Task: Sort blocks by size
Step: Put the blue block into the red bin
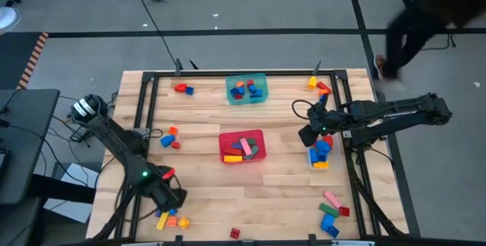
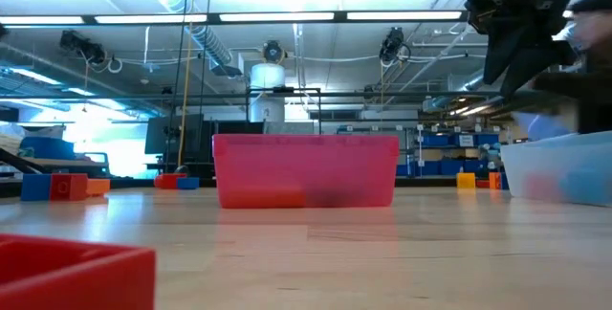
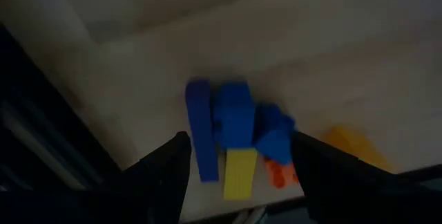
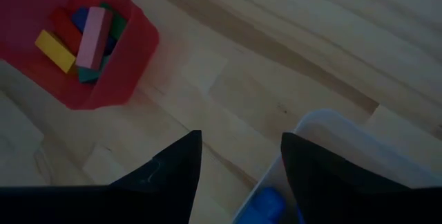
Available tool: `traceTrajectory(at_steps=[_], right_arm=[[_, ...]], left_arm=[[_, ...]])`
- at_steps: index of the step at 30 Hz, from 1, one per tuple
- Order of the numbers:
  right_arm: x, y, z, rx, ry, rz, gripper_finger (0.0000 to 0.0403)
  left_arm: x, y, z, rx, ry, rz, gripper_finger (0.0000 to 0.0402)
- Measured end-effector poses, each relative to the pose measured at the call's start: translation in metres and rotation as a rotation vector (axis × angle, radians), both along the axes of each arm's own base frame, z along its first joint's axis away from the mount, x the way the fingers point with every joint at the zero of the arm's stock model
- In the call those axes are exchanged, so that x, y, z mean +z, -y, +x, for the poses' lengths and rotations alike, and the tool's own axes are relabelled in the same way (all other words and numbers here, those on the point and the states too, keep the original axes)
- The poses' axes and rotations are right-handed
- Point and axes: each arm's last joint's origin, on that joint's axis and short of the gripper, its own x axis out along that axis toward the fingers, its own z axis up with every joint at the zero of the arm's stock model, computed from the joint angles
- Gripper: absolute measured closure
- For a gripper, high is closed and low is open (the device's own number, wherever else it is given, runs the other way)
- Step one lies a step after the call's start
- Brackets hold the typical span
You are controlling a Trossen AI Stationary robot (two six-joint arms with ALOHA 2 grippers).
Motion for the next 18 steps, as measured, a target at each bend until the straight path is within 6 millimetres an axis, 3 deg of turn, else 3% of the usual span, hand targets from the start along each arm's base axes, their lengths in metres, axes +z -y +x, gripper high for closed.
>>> traceTrajectory(at_steps=[11, 18], right_arm=[[0.0, 0.0, 0.001, 0.006, -0.002, -0.005, 0.0189], [-0.002, 0.0, 0.003, 0.025, -0.015, -0.019, 0.0191]], left_arm=[[0.001, 0.023, -0.016, -0.02, 0.025, -0.064, 0.0147], [-0.014, 0.033, -0.016, -0.05, -0.037, -0.051, 0.0147]])
